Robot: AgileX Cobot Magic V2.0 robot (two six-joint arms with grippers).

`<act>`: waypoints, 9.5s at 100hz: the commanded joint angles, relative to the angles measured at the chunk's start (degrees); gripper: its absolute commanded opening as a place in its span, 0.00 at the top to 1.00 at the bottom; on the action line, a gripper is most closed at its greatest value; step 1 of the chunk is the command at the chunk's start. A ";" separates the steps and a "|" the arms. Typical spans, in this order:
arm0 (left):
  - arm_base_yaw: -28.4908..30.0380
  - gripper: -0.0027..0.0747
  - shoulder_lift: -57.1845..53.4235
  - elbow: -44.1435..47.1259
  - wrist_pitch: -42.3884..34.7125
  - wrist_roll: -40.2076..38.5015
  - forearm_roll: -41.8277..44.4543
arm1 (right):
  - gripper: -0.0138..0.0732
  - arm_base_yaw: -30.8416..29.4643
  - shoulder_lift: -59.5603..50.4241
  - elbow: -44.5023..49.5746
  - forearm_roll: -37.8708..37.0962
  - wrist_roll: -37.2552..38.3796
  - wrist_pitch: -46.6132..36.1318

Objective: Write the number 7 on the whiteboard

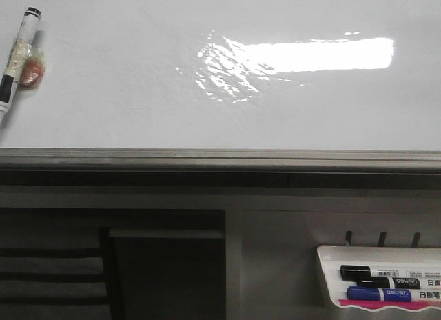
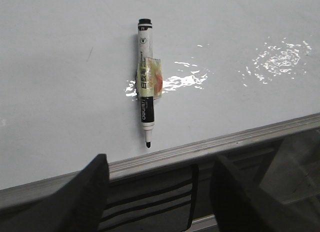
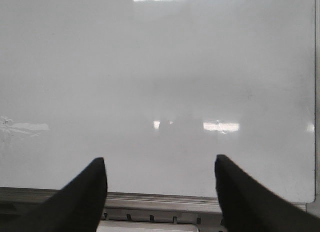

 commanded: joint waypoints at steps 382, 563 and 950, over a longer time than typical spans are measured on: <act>-36.75 0.99 38.12 -34.91 36.02 28.67 3.13 | 0.36 42.06 47.82 -28.29 33.67 -53.37 11.68; -2.82 0.53 12.54 -16.09 11.65 11.44 -9.75 | 0.92 13.47 36.49 -19.56 27.25 -33.84 17.54; -28.49 0.86 46.57 -37.43 19.90 58.15 -33.83 | 0.92 24.91 47.54 -40.49 29.48 -60.24 38.57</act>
